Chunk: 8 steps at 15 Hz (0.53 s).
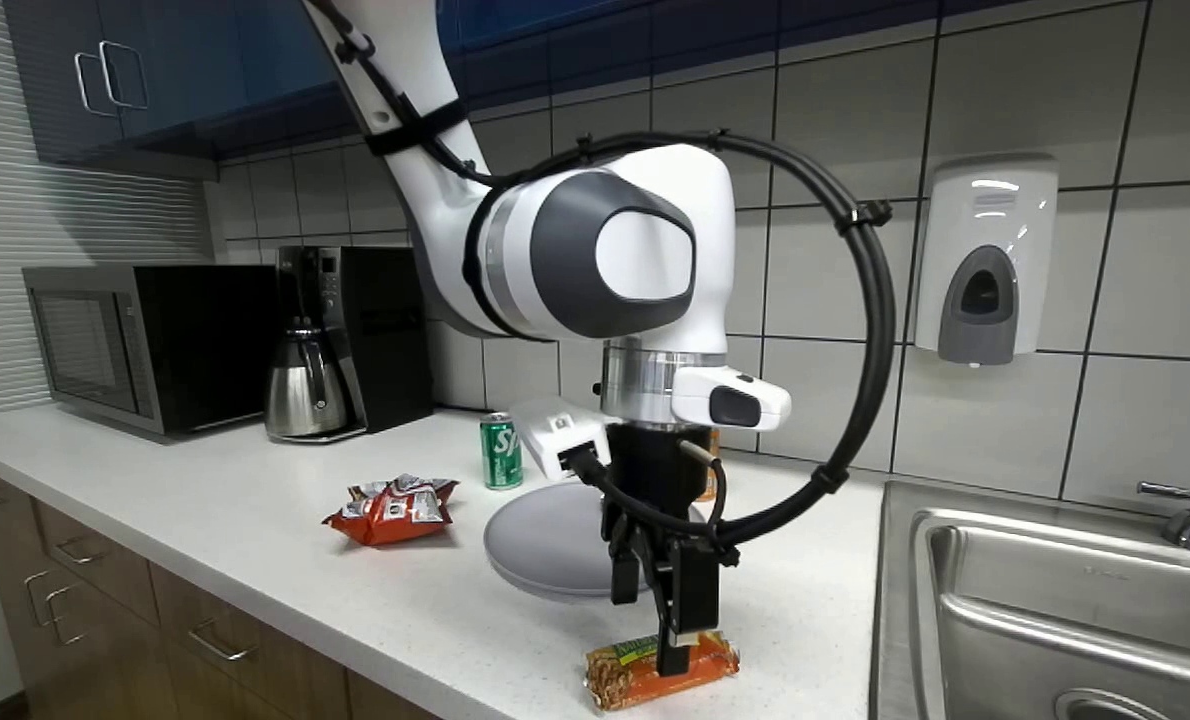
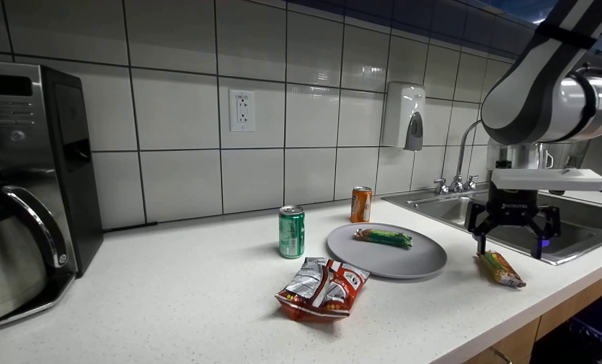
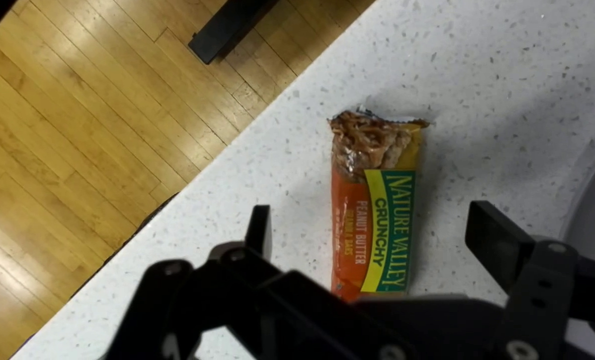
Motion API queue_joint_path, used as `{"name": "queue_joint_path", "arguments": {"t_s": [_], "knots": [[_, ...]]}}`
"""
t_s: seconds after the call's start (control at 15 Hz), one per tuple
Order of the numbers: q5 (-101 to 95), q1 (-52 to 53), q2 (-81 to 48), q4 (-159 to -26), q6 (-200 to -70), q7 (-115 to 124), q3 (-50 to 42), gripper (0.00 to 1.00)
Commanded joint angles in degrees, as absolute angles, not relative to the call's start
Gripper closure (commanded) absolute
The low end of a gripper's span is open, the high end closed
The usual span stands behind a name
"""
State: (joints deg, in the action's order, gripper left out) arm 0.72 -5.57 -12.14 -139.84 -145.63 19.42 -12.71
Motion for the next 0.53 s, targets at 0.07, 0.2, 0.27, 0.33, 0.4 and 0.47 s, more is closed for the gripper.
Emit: {"name": "queue_joint_path", "arguments": {"t_s": [0.07,0.2,0.27,0.33,0.4,0.47], "knots": [[2.32,-6.36,-12.17,-140.12,-147.16,19.27,-12.20,0.00],[2.47,-6.37,-12.80,-139.73,-147.16,19.28,-12.23,0.00],[2.45,-6.34,-13.06,-139.60,-147.22,19.34,-12.25,0.00],[2.35,-6.27,-13.61,-139.30,-147.19,19.39,-12.26,0.00],[2.33,-6.25,-13.89,-139.19,-147.20,19.39,-12.27,0.00],[2.46,-6.27,-14.38,-138.92,-147.12,19.32,-12.24,0.00]]}}
